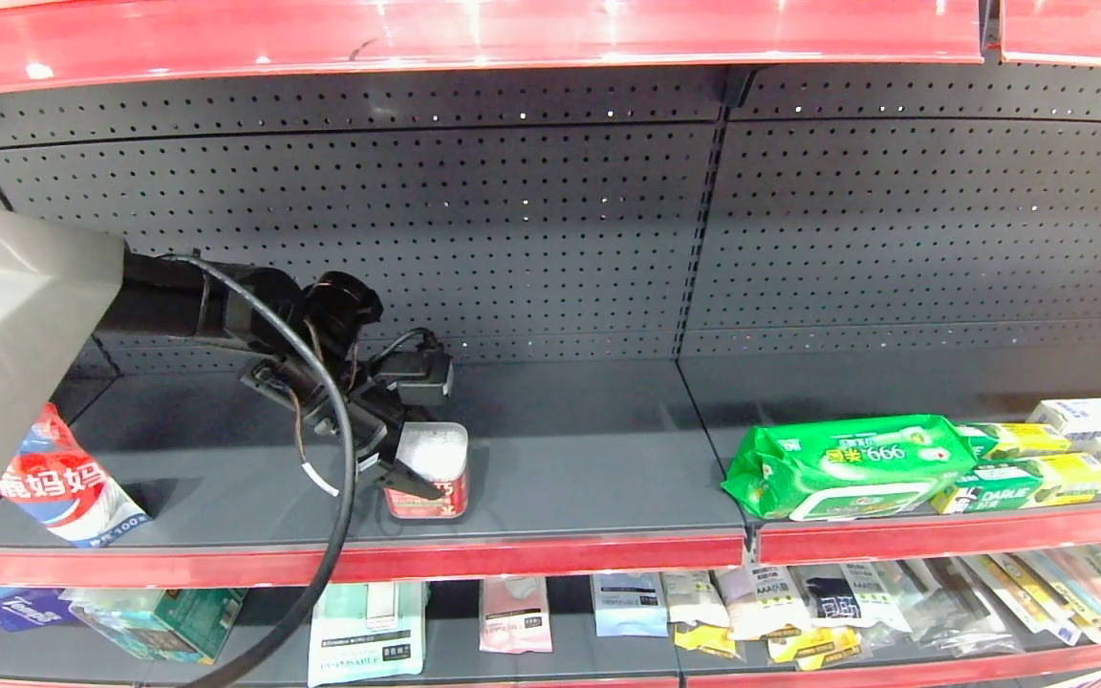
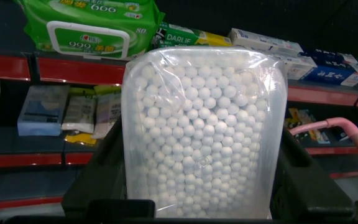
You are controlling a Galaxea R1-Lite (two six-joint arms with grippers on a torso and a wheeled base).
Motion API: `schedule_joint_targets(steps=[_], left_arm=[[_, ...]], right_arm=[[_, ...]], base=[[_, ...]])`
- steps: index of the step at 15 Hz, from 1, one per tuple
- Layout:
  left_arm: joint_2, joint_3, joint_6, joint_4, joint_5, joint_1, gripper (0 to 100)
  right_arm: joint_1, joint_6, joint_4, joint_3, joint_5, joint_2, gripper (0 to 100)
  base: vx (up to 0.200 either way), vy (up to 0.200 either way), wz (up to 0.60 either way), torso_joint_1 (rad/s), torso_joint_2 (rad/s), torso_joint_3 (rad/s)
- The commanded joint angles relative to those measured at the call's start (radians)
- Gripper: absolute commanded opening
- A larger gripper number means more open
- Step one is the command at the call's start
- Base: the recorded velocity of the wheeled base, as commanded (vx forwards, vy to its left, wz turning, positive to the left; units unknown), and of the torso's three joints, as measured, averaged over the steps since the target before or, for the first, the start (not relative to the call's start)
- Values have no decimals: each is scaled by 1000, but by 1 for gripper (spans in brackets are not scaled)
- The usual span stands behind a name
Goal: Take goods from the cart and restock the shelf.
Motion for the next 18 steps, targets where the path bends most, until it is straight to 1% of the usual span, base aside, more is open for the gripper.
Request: schedule_joint_targets(steps=[1, 2, 3, 4, 7, 10, 14, 18], left_arm=[[4, 5, 0, -13, -4, 2, 0], [5, 7, 0, -19, -4, 2, 0], [18, 20, 0, -63, -5, 8, 0], [18, 37, 0, -71, -5, 10, 0], [13, 60, 0, -69, -22, 10, 0], [16, 65, 0, -71, -27, 10, 0], [28, 65, 0, -88, -47, 10, 0], [30, 86, 0, -89, -59, 10, 0]], right_arm=[[0, 0, 0, -2, 1, -2, 0], [0, 0, 0, -2, 1, -2, 0], [0, 0, 0, -4, 1, -2, 0], [0, 0, 0, -2, -1, -3, 0], [0, 0, 0, -2, -1, -3, 0], [0, 0, 0, -2, -9, -10, 0], [0, 0, 2, 4, -9, -19, 0], [0, 0, 2, -1, -13, -16, 0]], base=[[0, 0, 0, 0, 0, 0], [0, 0, 0, 0, 0, 0], [0, 0, 0, 0, 0, 0], [0, 0, 0, 0, 0, 0], [0, 0, 0, 0, 0, 0], [0, 0, 0, 0, 0, 0], [0, 0, 0, 0, 0, 0], [0, 0, 0, 0, 0, 0]])
